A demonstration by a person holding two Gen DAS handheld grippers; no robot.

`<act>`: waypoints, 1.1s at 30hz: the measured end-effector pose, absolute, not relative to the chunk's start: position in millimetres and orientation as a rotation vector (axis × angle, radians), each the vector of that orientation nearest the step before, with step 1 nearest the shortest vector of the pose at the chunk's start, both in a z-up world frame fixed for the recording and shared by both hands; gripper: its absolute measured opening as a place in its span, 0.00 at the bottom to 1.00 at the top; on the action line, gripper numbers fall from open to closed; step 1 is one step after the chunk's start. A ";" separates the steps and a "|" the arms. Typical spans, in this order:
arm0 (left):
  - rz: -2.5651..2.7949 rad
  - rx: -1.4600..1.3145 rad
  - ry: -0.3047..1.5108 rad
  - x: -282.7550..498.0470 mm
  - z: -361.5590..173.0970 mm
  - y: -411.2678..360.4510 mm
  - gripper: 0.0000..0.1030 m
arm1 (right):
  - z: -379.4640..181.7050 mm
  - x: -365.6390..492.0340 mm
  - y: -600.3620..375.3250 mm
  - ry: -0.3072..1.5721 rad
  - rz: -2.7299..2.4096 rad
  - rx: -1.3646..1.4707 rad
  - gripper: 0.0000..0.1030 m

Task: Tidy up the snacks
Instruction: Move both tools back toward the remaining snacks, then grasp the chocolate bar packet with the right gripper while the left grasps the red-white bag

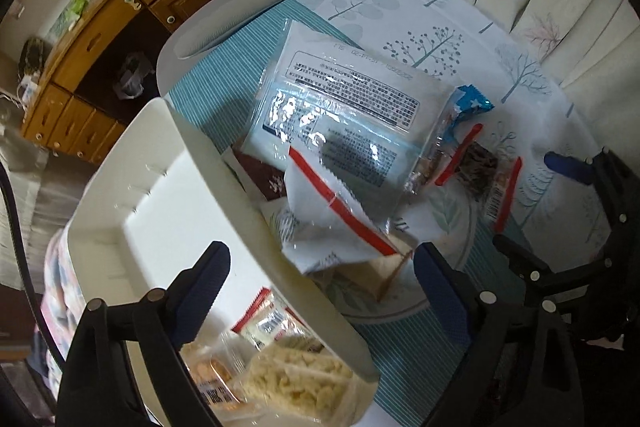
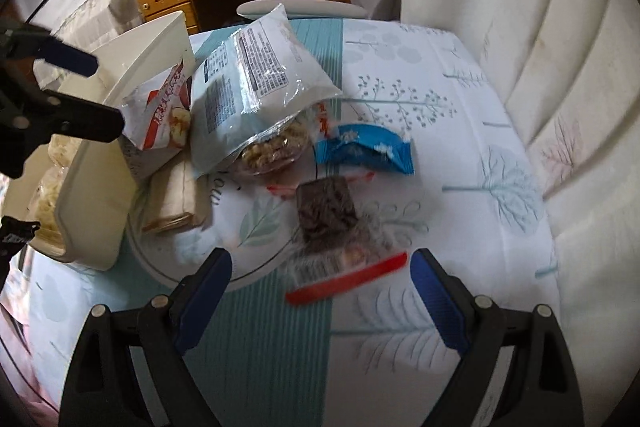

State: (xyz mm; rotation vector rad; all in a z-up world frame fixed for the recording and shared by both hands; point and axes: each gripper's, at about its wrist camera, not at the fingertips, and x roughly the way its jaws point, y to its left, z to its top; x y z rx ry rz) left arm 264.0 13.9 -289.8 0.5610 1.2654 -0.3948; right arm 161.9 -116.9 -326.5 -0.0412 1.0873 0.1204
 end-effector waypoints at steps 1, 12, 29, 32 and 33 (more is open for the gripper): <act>-0.385 0.586 1.260 265.1 -292.9 10.4 0.90 | -328.2 164.1 -116.9 1.086 0.125 -0.045 0.89; -0.326 0.696 1.307 278.5 -321.4 -9.4 0.84 | -349.1 185.4 -118.9 1.052 0.156 -0.076 0.89; -0.275 0.678 1.409 293.3 -347.4 -12.0 0.58 | -358.7 201.2 -112.3 1.052 0.210 -0.150 0.67; -0.271 0.669 1.410 294.2 -347.0 -10.6 0.56 | -357.9 201.7 -108.5 1.054 0.222 -0.164 0.61; -0.271 0.666 1.409 294.3 -347.0 -10.3 0.55 | -358.0 202.9 -107.2 1.060 0.223 -0.168 0.60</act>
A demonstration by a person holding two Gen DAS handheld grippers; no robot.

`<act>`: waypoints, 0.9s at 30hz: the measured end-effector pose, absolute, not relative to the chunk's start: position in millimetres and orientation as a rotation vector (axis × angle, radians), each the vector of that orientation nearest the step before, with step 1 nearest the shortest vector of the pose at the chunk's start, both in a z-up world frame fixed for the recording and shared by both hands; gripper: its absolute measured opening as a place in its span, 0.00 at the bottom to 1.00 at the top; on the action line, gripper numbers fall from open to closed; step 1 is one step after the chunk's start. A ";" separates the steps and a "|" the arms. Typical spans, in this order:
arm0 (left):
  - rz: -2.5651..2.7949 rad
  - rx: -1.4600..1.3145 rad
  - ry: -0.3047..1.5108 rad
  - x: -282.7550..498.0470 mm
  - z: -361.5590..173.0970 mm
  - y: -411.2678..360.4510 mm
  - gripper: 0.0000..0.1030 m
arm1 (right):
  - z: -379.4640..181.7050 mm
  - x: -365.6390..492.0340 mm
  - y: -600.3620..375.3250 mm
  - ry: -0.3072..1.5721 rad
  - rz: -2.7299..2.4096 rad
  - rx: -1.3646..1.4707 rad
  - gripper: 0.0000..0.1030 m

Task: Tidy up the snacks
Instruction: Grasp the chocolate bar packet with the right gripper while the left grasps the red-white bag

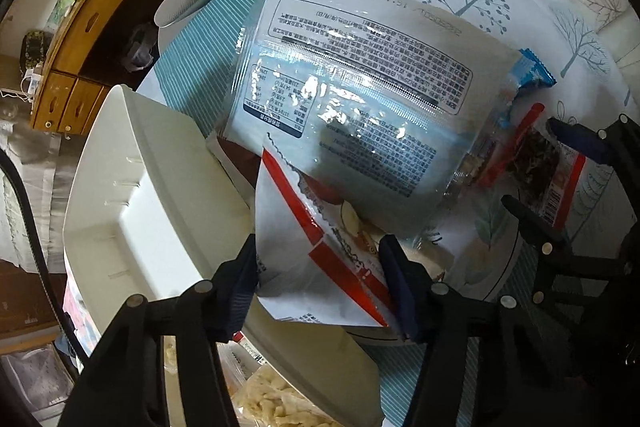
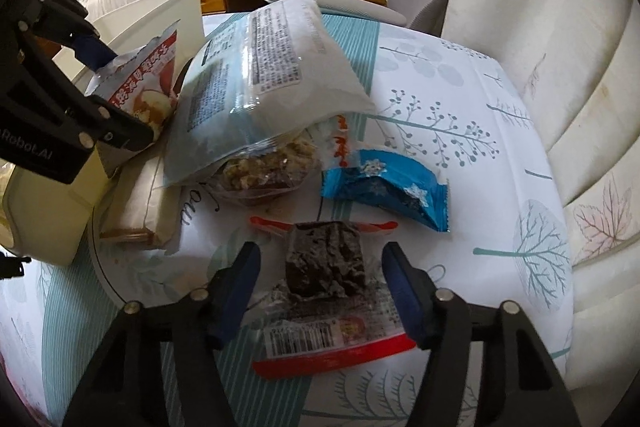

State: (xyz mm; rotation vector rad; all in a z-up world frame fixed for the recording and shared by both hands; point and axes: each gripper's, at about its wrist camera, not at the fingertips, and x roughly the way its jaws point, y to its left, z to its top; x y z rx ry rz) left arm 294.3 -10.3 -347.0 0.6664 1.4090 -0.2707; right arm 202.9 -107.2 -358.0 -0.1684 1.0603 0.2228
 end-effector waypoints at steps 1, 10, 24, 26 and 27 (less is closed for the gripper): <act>-0.272 0.665 1.410 294.9 -347.2 -9.5 0.55 | -357.8 203.5 -106.7 1.063 0.222 -0.170 0.59; -0.246 0.578 1.445 300.9 -344.2 -5.4 0.52 | -350.8 206.4 -109.2 1.090 0.224 -0.132 0.47; -0.228 0.413 1.434 283.4 -295.5 -3.2 0.52 | -354.5 216.5 -104.4 1.120 0.261 -0.164 0.53; -0.224 0.382 1.429 280.4 -284.9 -0.7 0.52 | -355.7 216.9 -100.6 1.127 0.267 -0.182 0.55; -0.221 0.366 1.428 278.9 -279.9 1.1 0.52 | -355.7 216.9 -98.3 1.123 0.267 -0.197 0.55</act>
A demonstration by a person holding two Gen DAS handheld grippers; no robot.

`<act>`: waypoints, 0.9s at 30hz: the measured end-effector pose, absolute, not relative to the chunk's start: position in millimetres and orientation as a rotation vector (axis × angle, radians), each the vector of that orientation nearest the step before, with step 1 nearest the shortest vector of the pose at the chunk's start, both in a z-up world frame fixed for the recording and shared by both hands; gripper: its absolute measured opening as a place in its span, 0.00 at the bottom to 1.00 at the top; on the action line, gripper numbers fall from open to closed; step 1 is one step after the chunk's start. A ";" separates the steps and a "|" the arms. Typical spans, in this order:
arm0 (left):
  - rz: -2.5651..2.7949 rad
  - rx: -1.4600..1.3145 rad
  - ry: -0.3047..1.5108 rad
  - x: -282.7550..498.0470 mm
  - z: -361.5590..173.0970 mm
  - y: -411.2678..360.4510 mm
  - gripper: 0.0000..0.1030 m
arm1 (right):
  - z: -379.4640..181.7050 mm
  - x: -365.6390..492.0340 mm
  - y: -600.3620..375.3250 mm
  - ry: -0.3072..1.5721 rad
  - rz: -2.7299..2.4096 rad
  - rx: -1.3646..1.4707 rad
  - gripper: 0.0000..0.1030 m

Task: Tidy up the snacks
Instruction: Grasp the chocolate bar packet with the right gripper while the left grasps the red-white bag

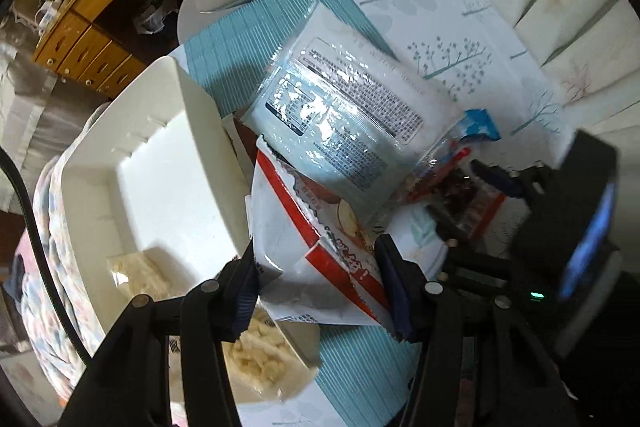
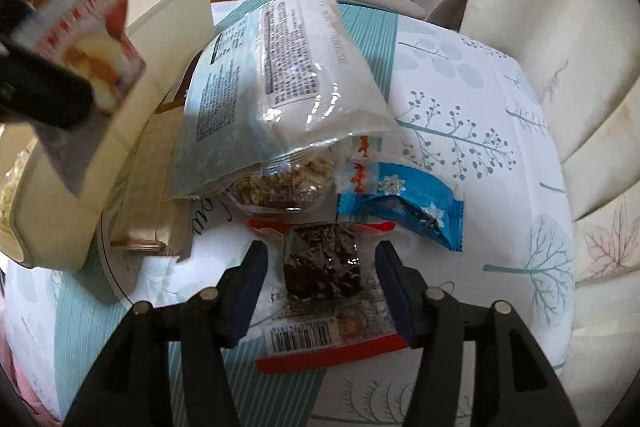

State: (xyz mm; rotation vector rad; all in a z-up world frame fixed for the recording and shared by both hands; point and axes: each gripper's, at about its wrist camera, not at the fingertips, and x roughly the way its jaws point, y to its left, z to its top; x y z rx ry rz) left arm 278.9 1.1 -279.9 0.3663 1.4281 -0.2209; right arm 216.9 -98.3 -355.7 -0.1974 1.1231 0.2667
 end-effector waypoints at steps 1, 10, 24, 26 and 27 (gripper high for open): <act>-0.216 0.347 1.425 277.4 -273.8 3.3 0.52 | -355.9 216.8 -96.2 1.121 0.269 -0.210 0.55; -0.161 0.226 1.368 258.6 -223.6 31.9 0.52 | -356.3 219.5 -98.2 1.153 0.273 -0.199 0.45; -0.121 0.105 1.296 222.6 -192.1 103.7 0.52 | -348.2 187.4 -85.6 1.207 0.246 -0.178 0.43; -0.141 0.091 1.280 215.7 -189.0 114.6 0.52 | -344.1 179.3 -85.5 1.216 0.221 -0.146 0.43; -0.147 0.088 1.275 212.8 -187.7 119.5 0.52 | -342.3 175.9 -85.3 1.223 0.209 -0.130 0.43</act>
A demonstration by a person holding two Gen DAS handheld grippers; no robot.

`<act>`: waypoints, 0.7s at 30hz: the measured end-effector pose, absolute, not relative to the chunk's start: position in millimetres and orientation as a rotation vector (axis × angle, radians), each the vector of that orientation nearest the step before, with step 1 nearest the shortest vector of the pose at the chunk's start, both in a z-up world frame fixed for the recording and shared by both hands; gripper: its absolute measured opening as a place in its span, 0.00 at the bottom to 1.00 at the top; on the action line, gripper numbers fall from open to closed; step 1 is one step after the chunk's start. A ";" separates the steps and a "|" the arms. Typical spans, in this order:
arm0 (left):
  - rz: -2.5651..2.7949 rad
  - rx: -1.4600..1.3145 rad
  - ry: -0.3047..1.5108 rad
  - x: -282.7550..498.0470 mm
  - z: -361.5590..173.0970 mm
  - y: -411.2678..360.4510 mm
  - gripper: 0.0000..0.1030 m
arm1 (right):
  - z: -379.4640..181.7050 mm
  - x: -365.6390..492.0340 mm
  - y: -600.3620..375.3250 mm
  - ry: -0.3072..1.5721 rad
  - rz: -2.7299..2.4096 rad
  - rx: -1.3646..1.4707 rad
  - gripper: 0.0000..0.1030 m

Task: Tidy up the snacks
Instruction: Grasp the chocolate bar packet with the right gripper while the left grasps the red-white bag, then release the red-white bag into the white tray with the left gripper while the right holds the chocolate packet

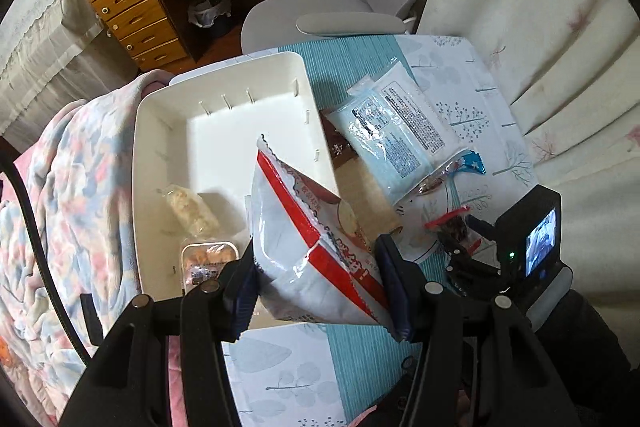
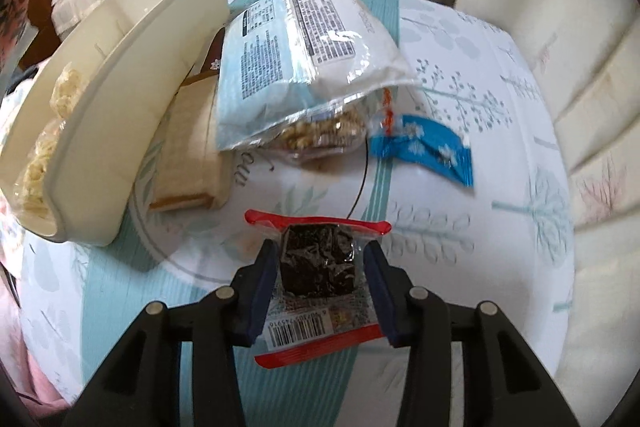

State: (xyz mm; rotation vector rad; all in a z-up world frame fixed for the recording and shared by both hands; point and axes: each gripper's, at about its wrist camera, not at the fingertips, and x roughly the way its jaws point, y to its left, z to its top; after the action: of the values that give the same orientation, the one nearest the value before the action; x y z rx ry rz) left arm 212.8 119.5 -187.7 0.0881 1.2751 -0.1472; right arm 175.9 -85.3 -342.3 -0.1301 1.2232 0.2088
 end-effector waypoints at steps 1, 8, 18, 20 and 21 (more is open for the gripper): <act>-0.155 0.086 1.270 209.1 -186.9 125.7 0.52 | -340.6 172.7 -84.6 1.229 0.197 -0.118 0.43; -0.196 0.069 1.242 193.2 -189.9 166.4 0.52 | -319.8 152.1 -74.7 1.223 0.130 -0.030 0.43; -0.244 0.085 1.238 179.5 -213.6 217.1 0.52 | -272.0 140.6 -35.2 1.123 0.103 0.040 0.43; -0.256 0.080 1.232 177.6 -218.8 225.6 0.52 | -265.8 142.6 -24.8 1.107 0.107 0.036 0.43; -0.262 0.078 1.227 176.6 -220.6 228.8 0.52 | -262.2 143.5 -18.4 1.101 0.114 0.037 0.43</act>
State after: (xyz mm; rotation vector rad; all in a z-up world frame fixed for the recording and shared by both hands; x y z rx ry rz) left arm 176.6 228.8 -220.6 0.0779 1.2268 -0.2616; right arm 143.5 -18.4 -262.2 0.0372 1.1014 0.1144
